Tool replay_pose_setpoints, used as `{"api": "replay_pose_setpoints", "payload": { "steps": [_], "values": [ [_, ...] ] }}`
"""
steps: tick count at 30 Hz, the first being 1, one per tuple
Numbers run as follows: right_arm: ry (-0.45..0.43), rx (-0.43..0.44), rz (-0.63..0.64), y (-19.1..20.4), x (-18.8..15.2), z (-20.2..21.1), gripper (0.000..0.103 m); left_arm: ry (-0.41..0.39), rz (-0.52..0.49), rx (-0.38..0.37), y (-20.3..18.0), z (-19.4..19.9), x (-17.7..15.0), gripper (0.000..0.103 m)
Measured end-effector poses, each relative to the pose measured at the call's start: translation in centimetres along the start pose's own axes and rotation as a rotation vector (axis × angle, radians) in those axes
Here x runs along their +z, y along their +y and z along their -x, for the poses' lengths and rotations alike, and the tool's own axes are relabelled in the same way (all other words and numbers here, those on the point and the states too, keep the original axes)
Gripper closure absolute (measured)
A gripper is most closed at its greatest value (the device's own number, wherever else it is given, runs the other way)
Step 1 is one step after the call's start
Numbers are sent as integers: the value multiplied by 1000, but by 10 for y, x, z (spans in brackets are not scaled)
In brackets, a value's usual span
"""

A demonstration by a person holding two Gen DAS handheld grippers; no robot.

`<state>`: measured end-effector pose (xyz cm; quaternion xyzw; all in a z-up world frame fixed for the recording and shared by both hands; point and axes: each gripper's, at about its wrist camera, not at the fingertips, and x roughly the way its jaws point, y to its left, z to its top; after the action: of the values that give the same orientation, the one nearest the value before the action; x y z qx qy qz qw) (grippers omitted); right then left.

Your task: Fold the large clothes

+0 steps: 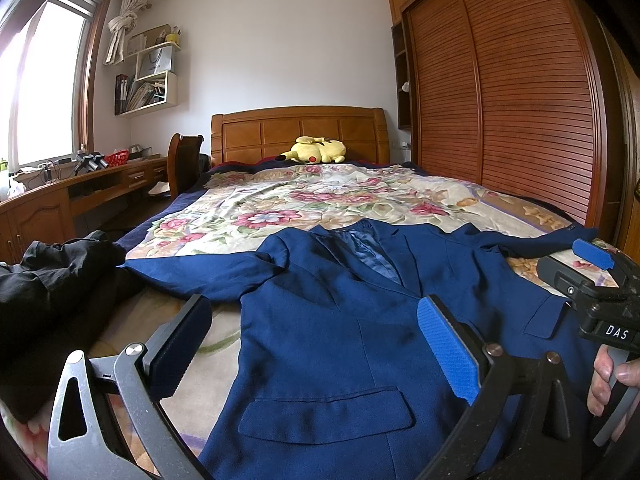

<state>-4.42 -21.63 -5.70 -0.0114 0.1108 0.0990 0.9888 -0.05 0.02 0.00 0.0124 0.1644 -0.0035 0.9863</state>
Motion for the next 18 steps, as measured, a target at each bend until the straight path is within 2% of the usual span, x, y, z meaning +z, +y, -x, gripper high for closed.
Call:
{"api": "replay_pose_setpoints", "payload": {
  "steps": [10, 14, 18],
  "values": [
    [31, 39, 1, 3, 13, -2, 0, 50, -8, 0, 8, -14, 7, 0],
    [42, 56, 11, 8, 23, -6, 0, 79, -23, 15, 20, -19, 11, 0],
    [46, 75, 14, 13, 37, -9, 0, 110, 14, 7, 38, -26, 16, 0]
  ]
}}
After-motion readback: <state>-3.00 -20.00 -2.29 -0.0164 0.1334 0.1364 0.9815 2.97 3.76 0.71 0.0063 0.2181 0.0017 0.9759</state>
